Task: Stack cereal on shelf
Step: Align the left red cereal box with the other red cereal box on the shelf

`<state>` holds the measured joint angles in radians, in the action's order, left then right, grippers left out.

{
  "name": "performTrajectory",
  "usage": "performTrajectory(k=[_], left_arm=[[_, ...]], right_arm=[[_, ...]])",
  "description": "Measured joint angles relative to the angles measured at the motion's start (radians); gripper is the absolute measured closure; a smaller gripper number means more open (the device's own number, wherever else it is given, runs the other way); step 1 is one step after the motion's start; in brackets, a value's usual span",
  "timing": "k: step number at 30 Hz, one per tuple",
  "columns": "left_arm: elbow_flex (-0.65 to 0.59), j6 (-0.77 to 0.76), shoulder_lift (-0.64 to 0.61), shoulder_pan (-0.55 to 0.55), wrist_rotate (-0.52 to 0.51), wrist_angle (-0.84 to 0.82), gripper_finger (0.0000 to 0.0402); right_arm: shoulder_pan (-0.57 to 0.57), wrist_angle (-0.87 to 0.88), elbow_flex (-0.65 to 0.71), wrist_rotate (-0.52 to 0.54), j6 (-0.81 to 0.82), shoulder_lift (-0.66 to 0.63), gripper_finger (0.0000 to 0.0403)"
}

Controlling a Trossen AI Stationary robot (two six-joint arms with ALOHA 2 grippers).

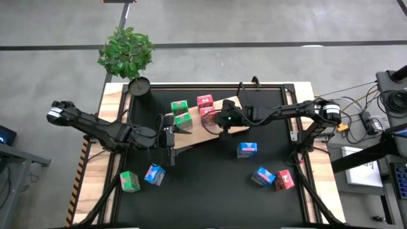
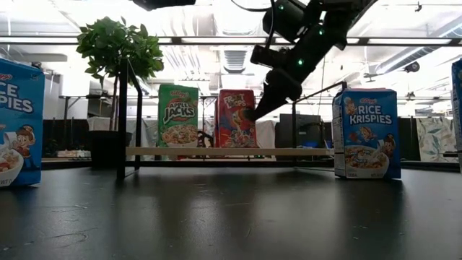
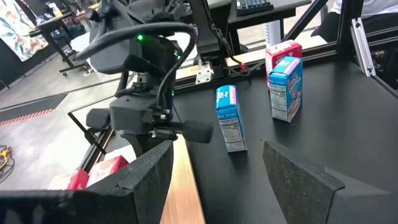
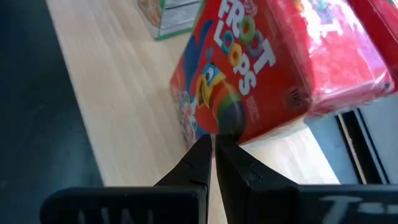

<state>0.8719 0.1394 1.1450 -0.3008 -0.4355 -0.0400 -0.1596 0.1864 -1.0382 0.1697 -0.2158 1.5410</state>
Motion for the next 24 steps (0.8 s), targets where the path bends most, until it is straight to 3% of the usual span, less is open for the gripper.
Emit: performTrajectory(k=[24], left_arm=[[0.000,0.001,0.000,0.000,0.000,0.019,0.0169]], right_arm=[[0.000,-0.096,0.035,0.040,-0.038,0.000,0.0390]])
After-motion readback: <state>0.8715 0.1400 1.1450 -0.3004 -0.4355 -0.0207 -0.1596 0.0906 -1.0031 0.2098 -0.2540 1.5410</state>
